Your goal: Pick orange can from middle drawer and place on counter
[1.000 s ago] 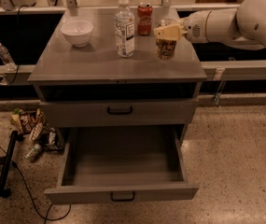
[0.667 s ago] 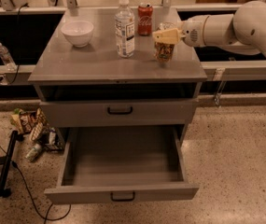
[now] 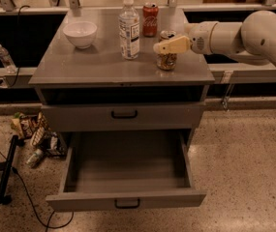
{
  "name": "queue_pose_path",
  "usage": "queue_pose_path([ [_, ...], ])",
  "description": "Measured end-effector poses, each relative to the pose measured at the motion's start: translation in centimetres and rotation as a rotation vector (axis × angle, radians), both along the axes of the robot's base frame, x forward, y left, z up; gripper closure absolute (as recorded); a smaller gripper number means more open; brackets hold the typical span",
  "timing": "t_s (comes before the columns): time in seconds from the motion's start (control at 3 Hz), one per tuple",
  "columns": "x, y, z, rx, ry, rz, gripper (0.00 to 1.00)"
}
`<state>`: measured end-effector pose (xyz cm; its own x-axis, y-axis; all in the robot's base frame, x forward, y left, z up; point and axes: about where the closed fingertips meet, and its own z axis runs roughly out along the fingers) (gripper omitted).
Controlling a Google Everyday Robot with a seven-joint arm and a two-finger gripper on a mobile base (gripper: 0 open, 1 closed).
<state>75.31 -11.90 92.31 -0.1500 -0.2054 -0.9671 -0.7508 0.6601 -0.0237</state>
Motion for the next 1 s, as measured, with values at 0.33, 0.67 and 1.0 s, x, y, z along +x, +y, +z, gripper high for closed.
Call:
queue_pose_path([
  [0.33, -2.1, -1.2, 1.7, 0.017, -0.057, -0.031, 0.0],
  [0.67, -7.1, -3.3, 4.5, 0.033, -0.175, -0.087, 0.0],
  [1.0, -7.3, -4.0, 4.8, 0.031, -0.179, -0.09, 0.0],
])
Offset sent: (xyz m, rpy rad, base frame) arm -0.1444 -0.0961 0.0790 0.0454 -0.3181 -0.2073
